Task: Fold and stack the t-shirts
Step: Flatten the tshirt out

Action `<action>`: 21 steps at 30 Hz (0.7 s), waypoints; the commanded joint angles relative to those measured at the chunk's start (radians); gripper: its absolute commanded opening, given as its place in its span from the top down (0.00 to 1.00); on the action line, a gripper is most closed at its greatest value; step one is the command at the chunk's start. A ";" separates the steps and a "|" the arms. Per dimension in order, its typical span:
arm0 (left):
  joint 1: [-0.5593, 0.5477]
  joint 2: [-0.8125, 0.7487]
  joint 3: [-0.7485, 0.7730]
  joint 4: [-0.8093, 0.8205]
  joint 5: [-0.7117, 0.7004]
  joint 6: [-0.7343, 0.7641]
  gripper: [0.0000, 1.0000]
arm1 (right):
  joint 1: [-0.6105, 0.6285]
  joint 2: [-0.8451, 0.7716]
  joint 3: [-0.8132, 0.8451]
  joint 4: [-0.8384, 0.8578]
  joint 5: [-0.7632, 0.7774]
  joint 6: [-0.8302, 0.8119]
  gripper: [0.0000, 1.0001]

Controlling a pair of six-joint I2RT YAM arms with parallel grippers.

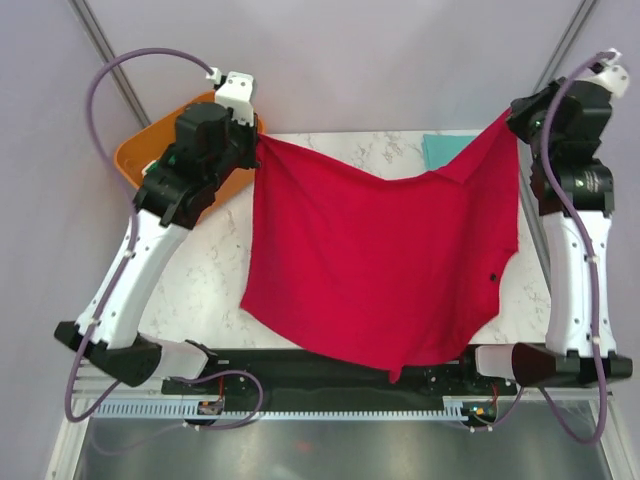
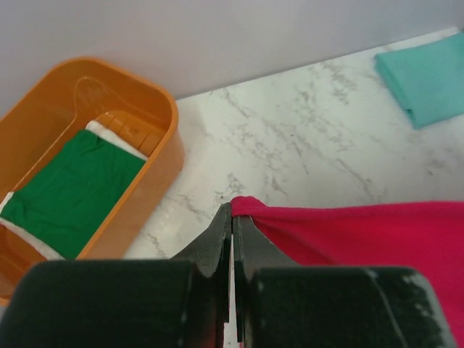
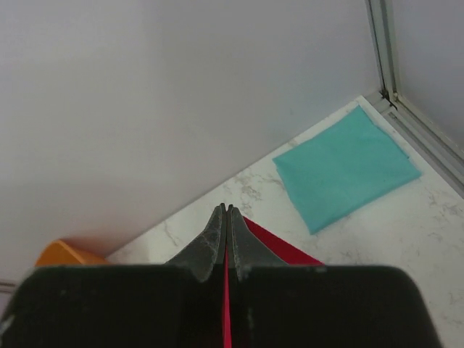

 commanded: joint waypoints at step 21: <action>0.078 -0.375 -0.075 0.102 0.297 0.096 0.98 | -0.003 -0.200 0.237 -0.141 0.105 -0.088 1.00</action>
